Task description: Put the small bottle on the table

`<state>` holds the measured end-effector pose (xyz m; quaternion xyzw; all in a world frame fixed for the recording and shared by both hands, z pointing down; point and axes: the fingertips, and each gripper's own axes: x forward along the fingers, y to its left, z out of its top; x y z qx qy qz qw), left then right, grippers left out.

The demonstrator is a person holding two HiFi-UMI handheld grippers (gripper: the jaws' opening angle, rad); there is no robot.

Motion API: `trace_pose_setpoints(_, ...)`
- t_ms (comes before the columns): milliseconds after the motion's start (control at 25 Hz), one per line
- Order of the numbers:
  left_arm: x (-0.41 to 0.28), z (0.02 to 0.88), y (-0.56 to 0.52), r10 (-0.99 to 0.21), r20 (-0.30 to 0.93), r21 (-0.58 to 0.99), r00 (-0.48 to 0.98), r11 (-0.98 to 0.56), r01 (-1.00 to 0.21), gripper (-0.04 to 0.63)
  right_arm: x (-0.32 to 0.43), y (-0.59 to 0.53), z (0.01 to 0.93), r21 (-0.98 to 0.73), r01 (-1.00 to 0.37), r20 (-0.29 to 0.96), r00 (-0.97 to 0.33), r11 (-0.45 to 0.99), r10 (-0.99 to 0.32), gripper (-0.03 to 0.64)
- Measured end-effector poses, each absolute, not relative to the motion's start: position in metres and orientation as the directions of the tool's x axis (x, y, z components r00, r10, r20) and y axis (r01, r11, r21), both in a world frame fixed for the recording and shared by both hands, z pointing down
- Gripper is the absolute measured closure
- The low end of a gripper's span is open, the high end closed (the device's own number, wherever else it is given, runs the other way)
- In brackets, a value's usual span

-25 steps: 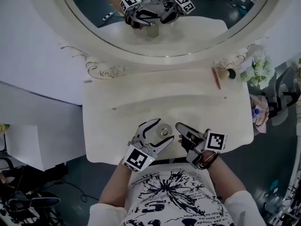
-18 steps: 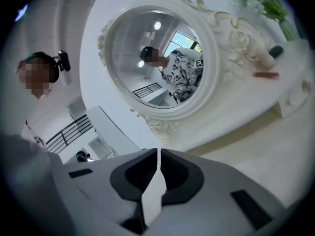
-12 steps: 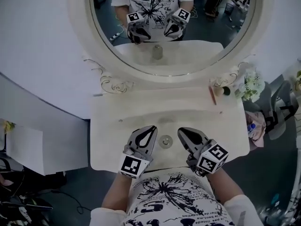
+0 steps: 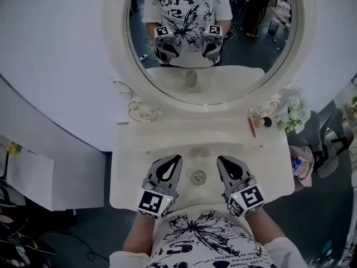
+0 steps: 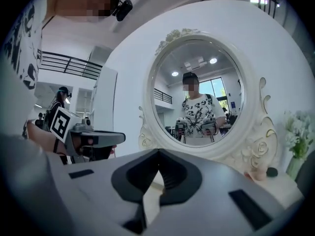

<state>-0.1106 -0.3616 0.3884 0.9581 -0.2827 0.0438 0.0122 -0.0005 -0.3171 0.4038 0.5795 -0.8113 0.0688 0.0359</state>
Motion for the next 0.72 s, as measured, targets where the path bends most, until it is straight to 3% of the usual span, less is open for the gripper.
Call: trace_pose_setpoints(720, -0.106, 0.391, -0.354, -0.527, 0.127, -0.024, 0.84, -0.848, -0.529, 0.569, 0.002, -0.313, 0.415, -0.06, -0.959, 0.18, -0.283, 0.277, -0.942, 0.6)
